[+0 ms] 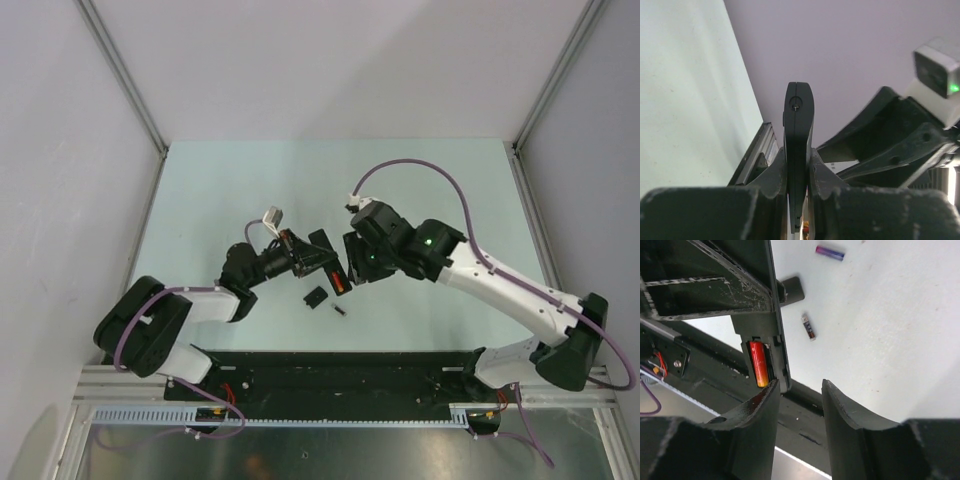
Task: Load the batteries into the remote control
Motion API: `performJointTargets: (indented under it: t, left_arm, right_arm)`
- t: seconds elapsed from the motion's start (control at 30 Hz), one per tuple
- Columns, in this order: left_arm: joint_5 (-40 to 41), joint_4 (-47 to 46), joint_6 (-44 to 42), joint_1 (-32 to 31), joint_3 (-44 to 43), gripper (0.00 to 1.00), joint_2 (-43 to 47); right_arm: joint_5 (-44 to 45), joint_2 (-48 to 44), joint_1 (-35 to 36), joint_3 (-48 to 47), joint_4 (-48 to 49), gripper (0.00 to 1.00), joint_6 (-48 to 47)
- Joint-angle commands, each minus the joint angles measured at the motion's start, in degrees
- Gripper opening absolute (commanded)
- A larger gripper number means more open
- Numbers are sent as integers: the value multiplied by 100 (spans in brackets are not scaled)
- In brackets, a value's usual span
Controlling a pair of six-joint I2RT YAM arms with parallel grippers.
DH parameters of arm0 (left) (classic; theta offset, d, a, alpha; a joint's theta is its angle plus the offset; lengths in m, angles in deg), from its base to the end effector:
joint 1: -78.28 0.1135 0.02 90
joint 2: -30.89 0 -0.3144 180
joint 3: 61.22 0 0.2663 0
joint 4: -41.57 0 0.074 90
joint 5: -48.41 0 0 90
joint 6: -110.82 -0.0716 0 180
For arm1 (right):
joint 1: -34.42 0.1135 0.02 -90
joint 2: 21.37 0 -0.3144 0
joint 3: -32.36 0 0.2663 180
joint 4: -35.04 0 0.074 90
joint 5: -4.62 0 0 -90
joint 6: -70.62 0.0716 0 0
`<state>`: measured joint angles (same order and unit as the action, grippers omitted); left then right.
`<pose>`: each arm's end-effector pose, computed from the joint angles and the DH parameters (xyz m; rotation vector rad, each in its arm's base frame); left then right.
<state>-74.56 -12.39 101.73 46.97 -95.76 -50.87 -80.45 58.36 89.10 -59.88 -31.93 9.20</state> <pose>0.2266 -0.1834 0.2449 -0.2040 1.8231 -1.9128 0.1833 0.2481 0.3623 -0.5486 2.5249 0.4669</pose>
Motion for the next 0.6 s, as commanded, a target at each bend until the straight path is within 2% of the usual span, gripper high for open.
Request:
performJointTargets:
  t: [0.0,0.13,0.23,0.37,0.57]
  left_arm:
    - [-148,-254,-198,160,-133,0,-209]
    - [-148,-254,-259,344,-81,0,-341]
    - [-139,-254,-189,546,33,0,-184]
    - [-288,-237,-5,968,288,0,334]
    - [-631,298,49,1707,807,0,1328]
  right_arm:
    - [676,-623,-71,-182,218,46,86]
    - [887,-967,-115,274,517,51,183]
    - [730,-933,-299,582,649,50,218]
    - [597,-661,-344,1398,1254,44,87]
    - [299,-38,-221,1919,2212,42,-221]
